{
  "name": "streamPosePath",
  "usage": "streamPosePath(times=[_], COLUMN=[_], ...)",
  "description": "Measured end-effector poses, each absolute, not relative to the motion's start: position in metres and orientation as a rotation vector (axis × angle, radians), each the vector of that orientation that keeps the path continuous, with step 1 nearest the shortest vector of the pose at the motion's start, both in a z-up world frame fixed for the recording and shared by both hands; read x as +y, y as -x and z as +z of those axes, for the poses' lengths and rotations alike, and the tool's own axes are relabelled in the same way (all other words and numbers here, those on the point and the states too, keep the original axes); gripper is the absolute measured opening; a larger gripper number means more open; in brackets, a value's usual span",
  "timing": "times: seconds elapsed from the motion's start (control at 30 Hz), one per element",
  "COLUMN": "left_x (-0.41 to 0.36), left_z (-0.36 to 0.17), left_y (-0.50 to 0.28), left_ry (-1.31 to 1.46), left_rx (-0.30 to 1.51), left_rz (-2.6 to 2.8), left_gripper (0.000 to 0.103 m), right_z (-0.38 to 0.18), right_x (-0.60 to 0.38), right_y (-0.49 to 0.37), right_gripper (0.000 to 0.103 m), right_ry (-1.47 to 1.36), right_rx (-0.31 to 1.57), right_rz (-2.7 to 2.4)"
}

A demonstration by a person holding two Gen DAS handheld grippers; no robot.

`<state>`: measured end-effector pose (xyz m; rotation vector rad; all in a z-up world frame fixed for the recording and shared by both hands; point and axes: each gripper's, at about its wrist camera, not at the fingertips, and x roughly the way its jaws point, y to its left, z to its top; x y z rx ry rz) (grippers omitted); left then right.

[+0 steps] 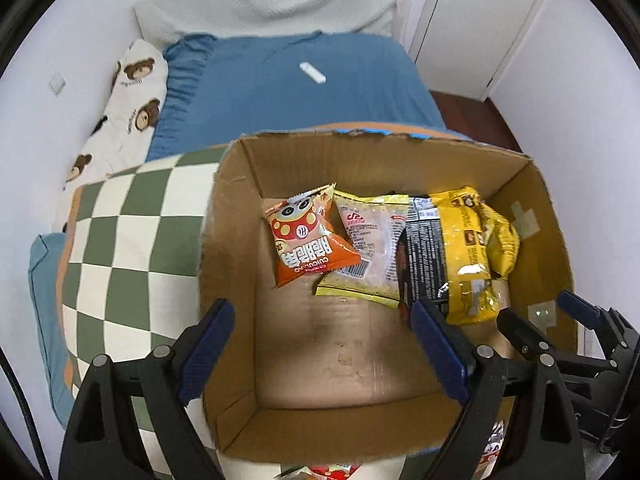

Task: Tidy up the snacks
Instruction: 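Lower both held packets into the box and open both tools, then grasp the red stick packet with left tool while right tool grasps panda bag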

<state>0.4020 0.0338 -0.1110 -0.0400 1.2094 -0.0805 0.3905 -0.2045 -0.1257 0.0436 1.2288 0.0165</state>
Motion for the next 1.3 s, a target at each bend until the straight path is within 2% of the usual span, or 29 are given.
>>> streamPosePath(times=[0.43,0.77,0.87,1.03,1.1,1.13,1.3], left_x=[0.036,0.039,0.035,0.019,0.012,0.008,-0.012], left_z=[-0.049,-0.033,-0.052,-0.119,-0.148,-0.163,-0.221], left_y=[-0.324,-0.269,-0.256,-0.243,-0.242,-0.243,-0.250], left_ry=[0.014,0.019,-0.039,-0.164,-0.225,-0.254,-0.379], left_rx=[1.013,0.986,1.023,1.186,1.247,1.271,1.362], left_rz=[-0.077,-0.092,-0.089,-0.110,-0.117,-0.128,-0.176], left_gripper=[0.091,0.091,0.091,0.091,0.091,0.091,0.091], right_z=[-0.054,-0.027,-0.041,-0.094,-0.117,-0.128,-0.187], right_x=[-0.202,-0.206,-0.214,-0.232,-0.241,-0.246,-0.266], right_y=[-0.312,-0.259,-0.243,-0.218,-0.209,-0.205,-0.191], right_gripper=[0.097,0.097,0.097,0.096,0.078,0.074,0.074], right_ry=[-0.007,-0.089,-0.152,-0.206,-0.191,-0.176,-0.106], right_rx=[1.069,1.029,1.073,1.195,1.237,1.263,1.397], right_rz=[0.043,0.086,0.105,0.092,0.066,0.052,0.029])
